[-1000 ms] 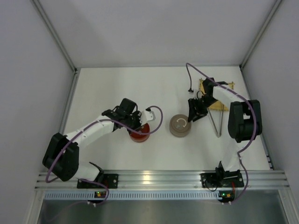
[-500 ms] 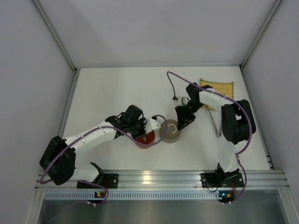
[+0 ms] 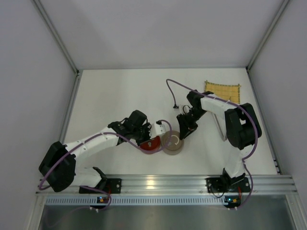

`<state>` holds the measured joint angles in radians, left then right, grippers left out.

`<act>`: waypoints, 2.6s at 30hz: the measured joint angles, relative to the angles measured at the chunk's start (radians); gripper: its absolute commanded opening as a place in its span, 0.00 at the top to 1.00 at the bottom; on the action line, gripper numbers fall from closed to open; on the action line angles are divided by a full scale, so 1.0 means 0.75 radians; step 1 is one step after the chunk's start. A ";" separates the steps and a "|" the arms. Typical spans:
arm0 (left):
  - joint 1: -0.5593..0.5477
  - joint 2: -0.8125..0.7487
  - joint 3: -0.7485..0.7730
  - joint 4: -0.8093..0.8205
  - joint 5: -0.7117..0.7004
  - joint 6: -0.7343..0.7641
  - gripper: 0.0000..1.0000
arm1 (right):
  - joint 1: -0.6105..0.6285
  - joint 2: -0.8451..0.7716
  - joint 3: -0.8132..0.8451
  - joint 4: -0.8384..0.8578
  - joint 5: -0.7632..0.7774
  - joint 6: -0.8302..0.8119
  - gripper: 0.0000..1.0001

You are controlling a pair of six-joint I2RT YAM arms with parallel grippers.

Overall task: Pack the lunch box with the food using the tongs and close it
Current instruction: Move the packing box to the center of the board, then reset both arms

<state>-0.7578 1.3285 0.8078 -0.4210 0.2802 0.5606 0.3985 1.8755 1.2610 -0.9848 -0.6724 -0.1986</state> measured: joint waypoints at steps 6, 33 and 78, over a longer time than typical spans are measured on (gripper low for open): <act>-0.008 -0.003 -0.002 -0.012 0.025 0.010 0.97 | 0.002 -0.001 0.000 0.001 0.013 0.002 0.54; -0.027 -0.021 0.040 -0.138 -0.053 -0.012 0.53 | -0.009 -0.059 0.120 -0.042 0.028 0.024 0.38; 0.630 -0.164 0.205 -0.261 0.233 -0.304 0.02 | -0.127 -0.369 0.026 0.020 0.023 0.029 0.36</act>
<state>-0.2855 1.2053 0.9619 -0.6167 0.4549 0.3328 0.3035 1.5986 1.2804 -0.9699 -0.6548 -0.1768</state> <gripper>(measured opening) 0.963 0.616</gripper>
